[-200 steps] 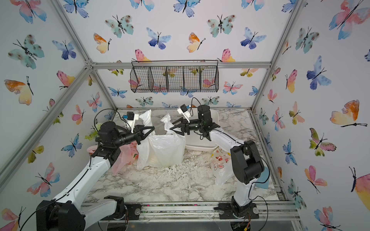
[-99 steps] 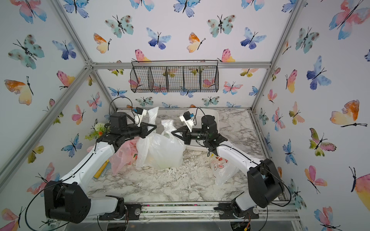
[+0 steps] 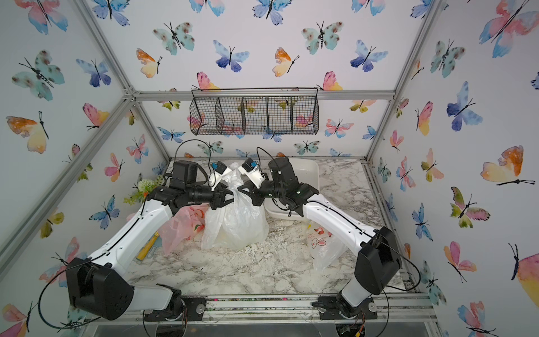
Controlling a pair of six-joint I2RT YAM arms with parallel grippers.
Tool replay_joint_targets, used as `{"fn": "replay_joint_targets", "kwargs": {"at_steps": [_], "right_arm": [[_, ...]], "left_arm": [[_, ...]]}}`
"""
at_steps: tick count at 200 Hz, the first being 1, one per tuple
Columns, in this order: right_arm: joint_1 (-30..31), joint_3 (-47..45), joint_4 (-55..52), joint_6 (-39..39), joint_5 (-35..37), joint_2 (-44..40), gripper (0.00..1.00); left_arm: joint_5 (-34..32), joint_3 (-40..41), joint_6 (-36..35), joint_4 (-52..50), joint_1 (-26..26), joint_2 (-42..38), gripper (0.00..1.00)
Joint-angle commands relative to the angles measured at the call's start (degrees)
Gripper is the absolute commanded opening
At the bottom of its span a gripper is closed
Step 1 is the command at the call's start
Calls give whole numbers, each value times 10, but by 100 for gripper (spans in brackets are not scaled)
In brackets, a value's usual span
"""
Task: Place the pears into plastic bags & tie knots
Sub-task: Tie the plastic bag at the center of the board.
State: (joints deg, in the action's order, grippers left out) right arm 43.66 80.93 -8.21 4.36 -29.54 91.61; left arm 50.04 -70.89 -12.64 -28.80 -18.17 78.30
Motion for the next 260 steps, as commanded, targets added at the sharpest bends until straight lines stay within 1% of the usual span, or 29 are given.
{"fn": "replay_joint_targets", "kwargs": {"at_steps": [1, 24, 46, 68, 90, 106, 140, 162, 197, 231, 260], "right_arm": [[6, 32, -82, 55, 36, 5, 2], [6, 49, -116, 86, 36, 8, 3], [7, 71, -153, 116, 38, 9, 2], [7, 78, -168, 135, 43, 5, 3], [8, 81, -173, 145, 37, 6, 2], [8, 83, -177, 151, 35, 8, 3], [12, 87, -188, 171, 48, 12, 3], [13, 93, -193, 177, 49, 14, 2], [18, 105, -202, 189, 55, 19, 3], [23, 119, -216, 197, 54, 30, 2], [24, 115, -221, 198, 52, 29, 3]], "left_arm": [[40, -30, -67, -71, 1, 9, 32], [49, -30, -84, -77, 4, 9, 40], [64, -33, -96, -80, 19, 16, 47], [79, -39, -110, -86, 24, 17, 55], [97, -41, -109, -79, 25, 17, 60], [95, -48, -112, -85, 25, 19, 64], [80, -67, -110, -92, 34, 35, 65], [91, -80, -97, -87, 34, 50, 64], [86, -95, -92, -89, 34, 63, 64], [86, -106, -86, -87, 34, 66, 68], [72, -101, -87, -85, 37, 57, 69]]}}
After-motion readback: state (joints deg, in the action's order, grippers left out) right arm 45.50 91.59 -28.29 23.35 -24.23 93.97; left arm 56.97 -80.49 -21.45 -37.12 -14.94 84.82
